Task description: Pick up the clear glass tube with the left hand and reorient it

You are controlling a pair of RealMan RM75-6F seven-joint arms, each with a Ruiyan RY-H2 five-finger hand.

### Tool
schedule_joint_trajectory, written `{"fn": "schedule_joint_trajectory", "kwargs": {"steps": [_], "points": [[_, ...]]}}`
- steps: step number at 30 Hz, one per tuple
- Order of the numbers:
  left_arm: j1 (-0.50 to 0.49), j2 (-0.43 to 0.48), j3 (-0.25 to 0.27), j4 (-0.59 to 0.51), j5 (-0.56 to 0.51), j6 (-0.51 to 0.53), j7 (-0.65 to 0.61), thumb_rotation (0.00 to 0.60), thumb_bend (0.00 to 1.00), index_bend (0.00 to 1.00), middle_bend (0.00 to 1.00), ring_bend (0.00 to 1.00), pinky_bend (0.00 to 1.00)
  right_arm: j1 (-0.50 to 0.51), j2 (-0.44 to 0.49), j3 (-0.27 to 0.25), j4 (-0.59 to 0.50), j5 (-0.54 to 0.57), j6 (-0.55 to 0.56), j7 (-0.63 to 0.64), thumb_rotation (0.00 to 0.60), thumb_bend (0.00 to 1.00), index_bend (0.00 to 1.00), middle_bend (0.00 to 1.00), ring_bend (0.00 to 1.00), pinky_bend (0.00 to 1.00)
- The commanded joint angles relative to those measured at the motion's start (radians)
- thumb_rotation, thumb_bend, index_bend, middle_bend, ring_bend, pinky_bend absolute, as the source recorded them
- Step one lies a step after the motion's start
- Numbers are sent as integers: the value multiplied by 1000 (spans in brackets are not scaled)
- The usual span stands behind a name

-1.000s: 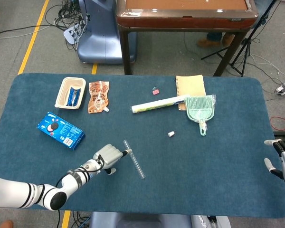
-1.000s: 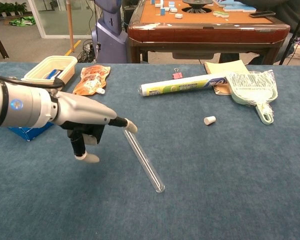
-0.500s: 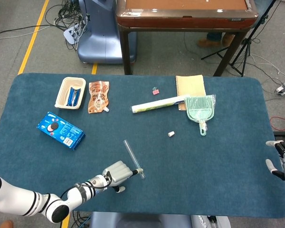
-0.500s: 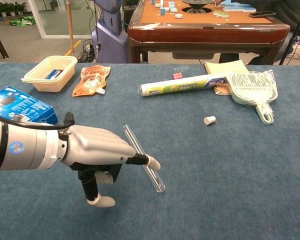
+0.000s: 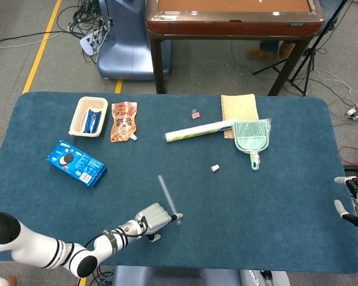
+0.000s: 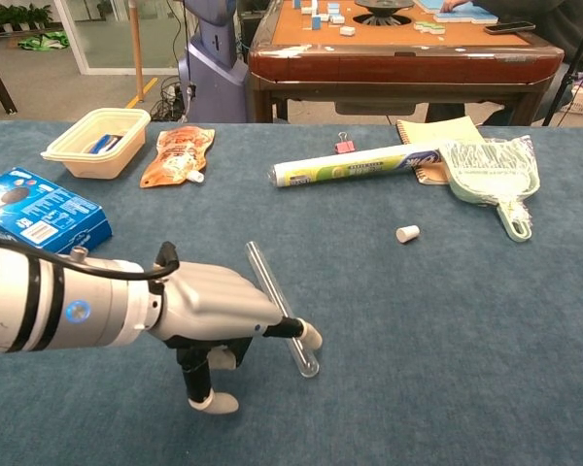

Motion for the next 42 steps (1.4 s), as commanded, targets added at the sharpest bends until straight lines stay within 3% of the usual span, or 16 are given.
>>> {"fn": "schedule_joint_trajectory", "kwargs": {"steps": [1,12,27,37,42], "points": [[-9,-13,-1,11,-13,-7,7,571,293,113,952,1000,871,1,-1,1,1,2,-1,2,600,299,358,374,332,368],[-38,21,32,5,-47,34,79,574,293,288,952,1000,871,-3,0,-1,6,1,-1,10,600,299,358,374,334,368],[-53,132,73,-57,-100,79,131,572,293,306,952,1000,872,-1,-3,-1,-4,-4,-1,-1,600,299,358,382,339,371],[-65,209,127,-112,-148,71,165,572,293,311,952,1000,871,-2,-2,-1,-18,-8,4,-12,600,299,358,384,341,371],[-21,228,79,-131,-81,139,95,568,293,301,951,1000,871,-1,0,-3,-27,-15,5,-22,600,299,358,386,341,371]]}}
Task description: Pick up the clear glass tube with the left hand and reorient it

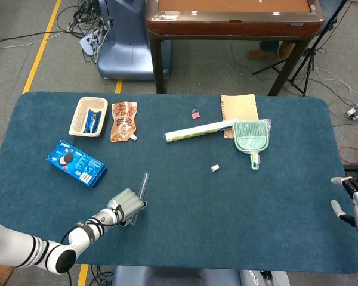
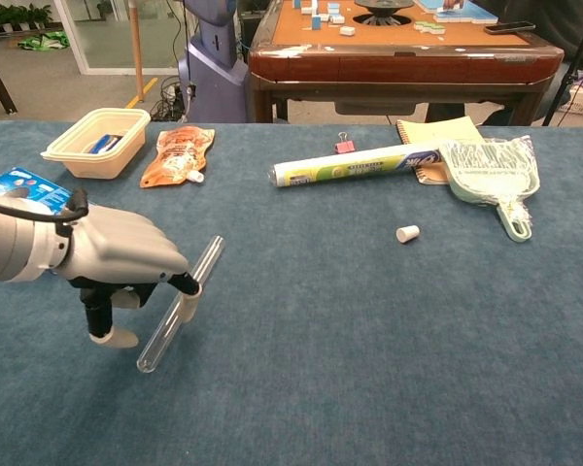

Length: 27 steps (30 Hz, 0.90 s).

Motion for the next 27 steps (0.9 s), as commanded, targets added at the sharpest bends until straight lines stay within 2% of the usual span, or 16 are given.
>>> {"fn": "schedule_joint_trajectory", "kwargs": {"steps": [1,6,16,21,27], "points": [[42,17,-50,-9,60,61,-69,560,293,293,951,1000,871,-1,2,-1,-4,-2,2,-3,600,299,358,386,342,371],[70,8,-98,61,47,86,-117,537,293,248,951,1000,871,-6,6,-2,-9,-2,9,-5,600,299,358,389,345,378],[50,-84,-128,271,-164,11,-87,527,291,226,950,1000,872,-15,12,-5,-10,-1,16,-1,600,299,358,391,348,378],[34,-108,-130,315,-244,-24,-64,523,290,231,950,1000,871,-16,11,-5,-9,3,14,-1,600,299,359,391,349,378],[19,-126,-133,327,-275,-56,-54,520,288,233,950,1000,871,-14,8,-3,-4,8,9,2,600,299,358,392,350,378]]}}
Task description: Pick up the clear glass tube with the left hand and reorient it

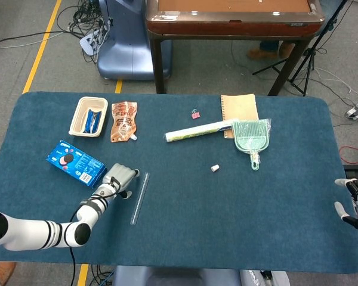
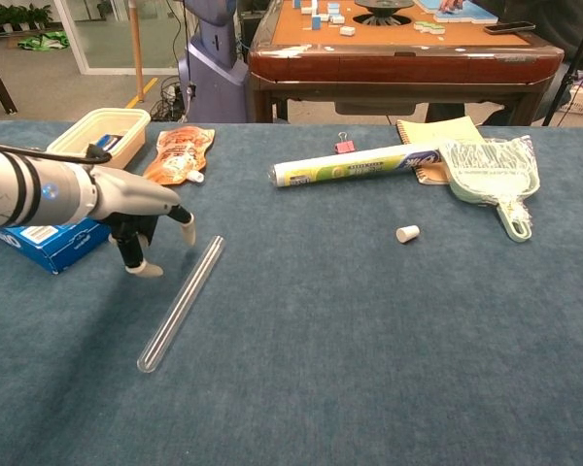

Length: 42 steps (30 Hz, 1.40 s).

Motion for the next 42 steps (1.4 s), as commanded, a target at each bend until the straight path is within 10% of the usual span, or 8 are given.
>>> {"fn": "schedule_joint_trajectory", "kwargs": {"steps": [1,24,42], "points": [[-8,-11,-4,8,-12,-17,2,518,287,233,950,1000,871,0,-1,1,2,1,-1,2,600,299,358,392,350,378],[-17,40,-49,-147,148,-99,-133,504,284,242,950,1000,871,0,-8,3,16,10,-9,11,600,299,358,393,351,378],[-47,246,91,-455,285,-101,-66,513,284,309,950,1000,871,13,-15,5,13,0,-18,5,600,299,358,396,354,383]]}}
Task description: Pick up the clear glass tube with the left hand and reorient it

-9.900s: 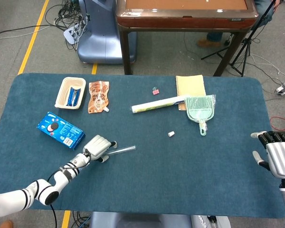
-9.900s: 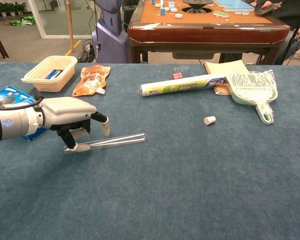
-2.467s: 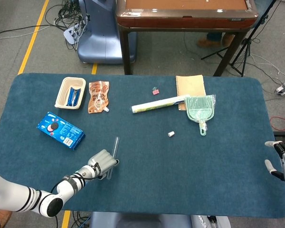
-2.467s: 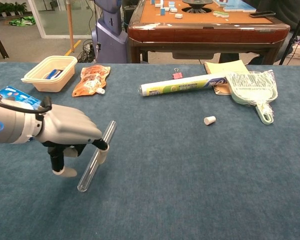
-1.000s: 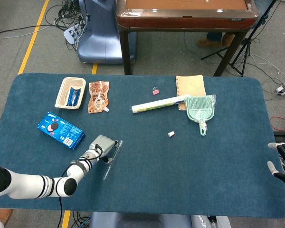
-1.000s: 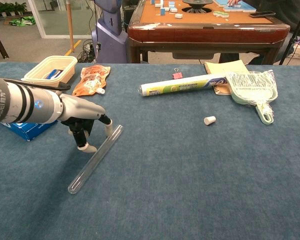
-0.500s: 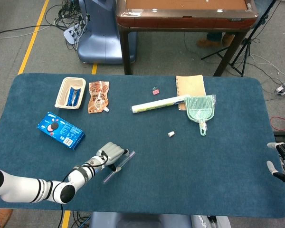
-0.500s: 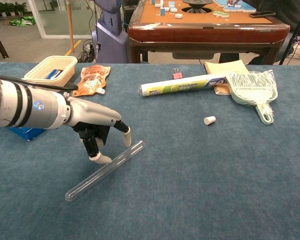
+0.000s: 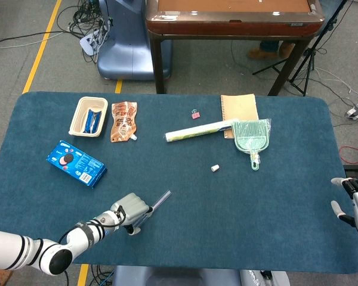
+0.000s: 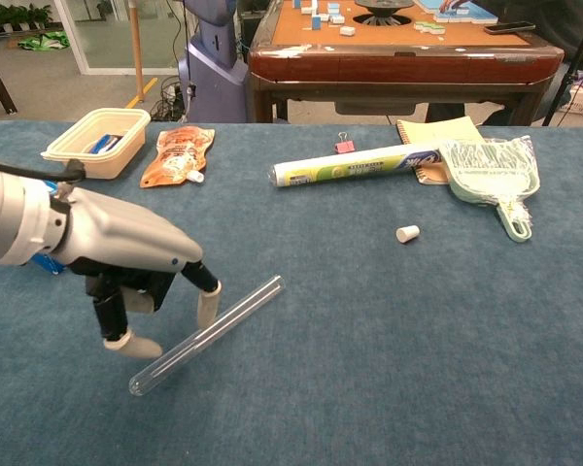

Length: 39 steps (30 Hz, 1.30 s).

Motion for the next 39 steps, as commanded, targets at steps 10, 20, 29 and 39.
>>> {"fn": "schedule_joint_trajectory", "kwargs": {"steps": [10,20,29,39], "points": [[5,-12,68,-20,44,-15,-9,507,285,308,950,1000,871,-5,5,-2,-9,-2,8,-4,600,299,358,396,354,383],[4,-55,109,13,46,10,10,504,285,308,949,1000,871,-8,7,-3,-13,-3,12,-9,600,299,358,396,354,383],[2,-79,116,57,21,80,47,509,284,309,949,1000,871,-7,8,-3,-18,-2,11,-13,600,298,358,396,354,383],[6,-87,103,75,-16,129,64,521,284,313,949,1000,871,-13,9,-5,-19,-3,18,-12,600,299,358,396,354,383]]}}
